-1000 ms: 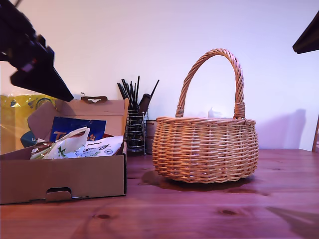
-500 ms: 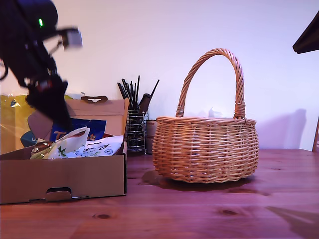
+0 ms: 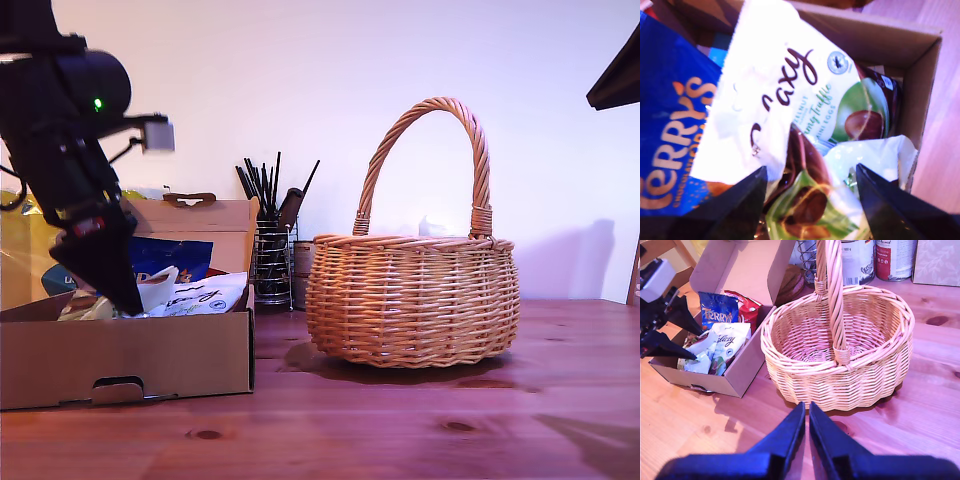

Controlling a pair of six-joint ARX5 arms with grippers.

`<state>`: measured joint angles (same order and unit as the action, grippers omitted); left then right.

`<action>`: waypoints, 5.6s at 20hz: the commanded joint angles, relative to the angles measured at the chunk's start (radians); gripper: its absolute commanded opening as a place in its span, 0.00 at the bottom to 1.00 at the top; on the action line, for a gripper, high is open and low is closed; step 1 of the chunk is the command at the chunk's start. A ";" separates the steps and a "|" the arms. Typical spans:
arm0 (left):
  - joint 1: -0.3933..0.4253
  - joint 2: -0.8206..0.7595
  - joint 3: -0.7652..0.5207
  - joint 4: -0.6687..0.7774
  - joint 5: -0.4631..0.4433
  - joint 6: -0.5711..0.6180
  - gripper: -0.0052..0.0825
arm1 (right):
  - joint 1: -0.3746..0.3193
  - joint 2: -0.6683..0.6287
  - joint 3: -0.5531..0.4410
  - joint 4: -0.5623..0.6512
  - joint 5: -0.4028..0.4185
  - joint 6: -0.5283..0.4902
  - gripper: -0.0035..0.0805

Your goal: Move the bags of Easter eggs from the cardboard box on the left into the woven basket on the right side.

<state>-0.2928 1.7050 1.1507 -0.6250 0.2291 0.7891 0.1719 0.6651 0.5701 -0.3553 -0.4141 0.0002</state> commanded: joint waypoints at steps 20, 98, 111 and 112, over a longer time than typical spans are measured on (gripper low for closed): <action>0.002 -0.028 0.211 -0.212 -0.055 -0.056 0.03 | 0.005 0.000 0.012 0.007 -0.006 0.003 0.03; 0.063 -0.239 -0.058 0.385 0.164 0.084 0.90 | 0.005 0.000 0.012 -0.004 -0.006 0.002 0.03; 0.113 0.005 0.180 0.146 0.185 0.119 0.90 | 0.005 0.000 0.012 -0.001 -0.003 0.000 0.03; 0.109 0.029 0.216 0.090 0.204 0.119 0.90 | 0.005 0.000 0.012 -0.001 -0.001 -0.001 0.03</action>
<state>-0.1768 1.7172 1.3582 -0.5098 0.4183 0.8978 0.1719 0.6655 0.5701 -0.3653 -0.4126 -0.0006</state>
